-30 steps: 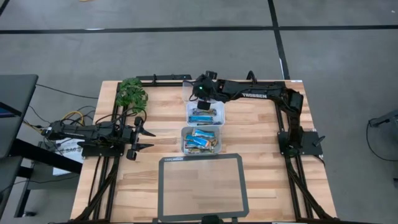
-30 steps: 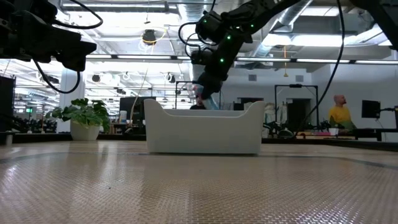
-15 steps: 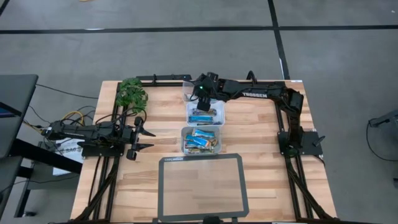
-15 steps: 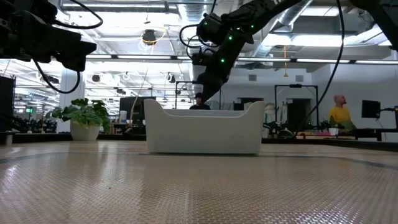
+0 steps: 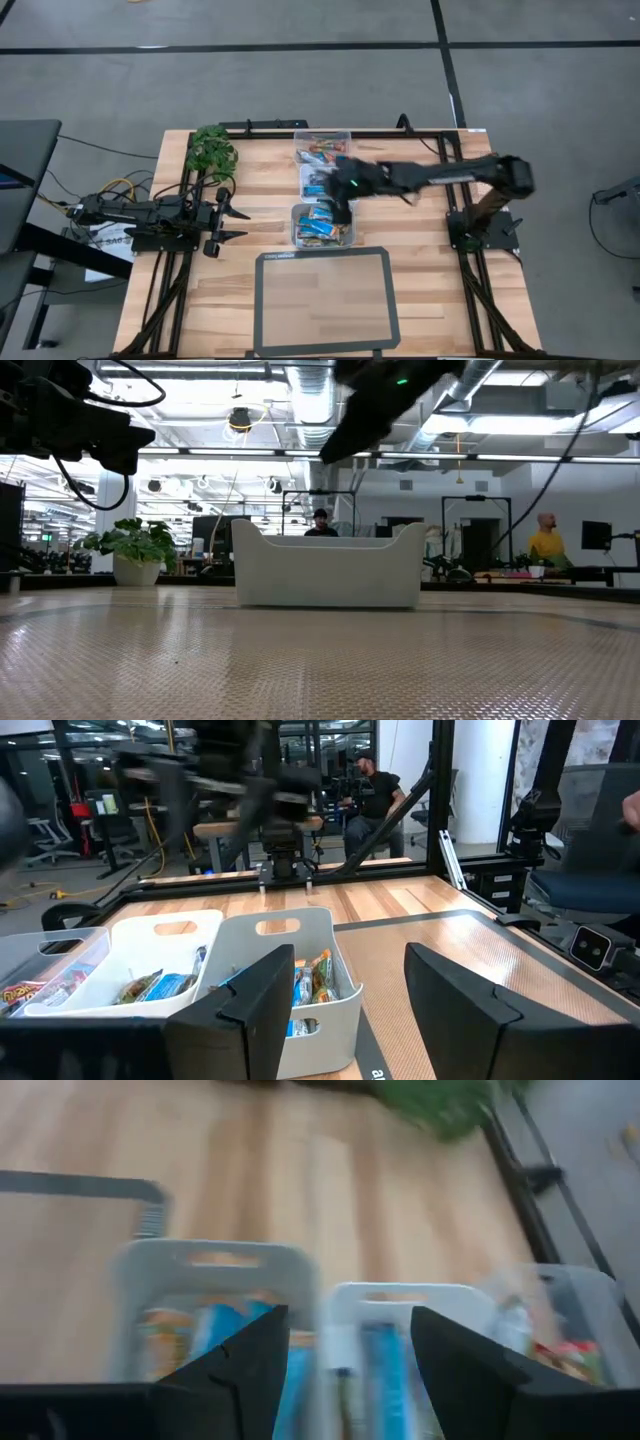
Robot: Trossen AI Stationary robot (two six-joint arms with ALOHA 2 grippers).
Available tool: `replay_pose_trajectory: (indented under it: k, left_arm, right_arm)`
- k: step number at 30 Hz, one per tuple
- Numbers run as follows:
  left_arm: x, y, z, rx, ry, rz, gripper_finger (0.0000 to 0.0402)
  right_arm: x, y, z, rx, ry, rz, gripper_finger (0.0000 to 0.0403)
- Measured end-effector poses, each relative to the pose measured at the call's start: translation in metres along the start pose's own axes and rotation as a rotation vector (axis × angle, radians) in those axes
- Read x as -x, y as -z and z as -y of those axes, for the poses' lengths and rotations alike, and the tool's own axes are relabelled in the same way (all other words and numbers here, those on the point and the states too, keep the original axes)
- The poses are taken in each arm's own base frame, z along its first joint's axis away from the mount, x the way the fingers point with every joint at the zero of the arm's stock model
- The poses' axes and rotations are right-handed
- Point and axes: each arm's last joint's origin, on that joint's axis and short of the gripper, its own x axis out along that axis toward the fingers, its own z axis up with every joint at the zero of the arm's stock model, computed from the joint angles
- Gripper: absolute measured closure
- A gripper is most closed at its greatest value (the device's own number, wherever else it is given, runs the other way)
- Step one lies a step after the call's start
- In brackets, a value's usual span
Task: Pick and place Granola Bars by type
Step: Return to Home Position
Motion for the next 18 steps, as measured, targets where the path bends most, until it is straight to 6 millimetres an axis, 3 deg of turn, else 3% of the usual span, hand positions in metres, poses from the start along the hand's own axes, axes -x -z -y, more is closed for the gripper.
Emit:
replay_pose_trajectory:
  k: [7, 14, 18]
  left_arm:
    - [0.0, 0.0, 0.0, 0.0, 0.0, 0.0, 0.0216]
    - [0.0, 0.0, 0.0, 0.0, 0.0, 0.0, 0.0216]
    - [0.0, 0.0, 0.0, 0.0, 0.0, -0.001, 0.0216]
  right_arm:
    - [0.034, 0.067, -0.057, 0.044, -0.093, 0.169, 0.0205]
    - [0.065, 0.122, -0.077, -0.296, -0.196, 0.262, 0.0207]
    - [0.076, 0.151, -0.081, -0.289, -0.215, 0.323, 0.0203]
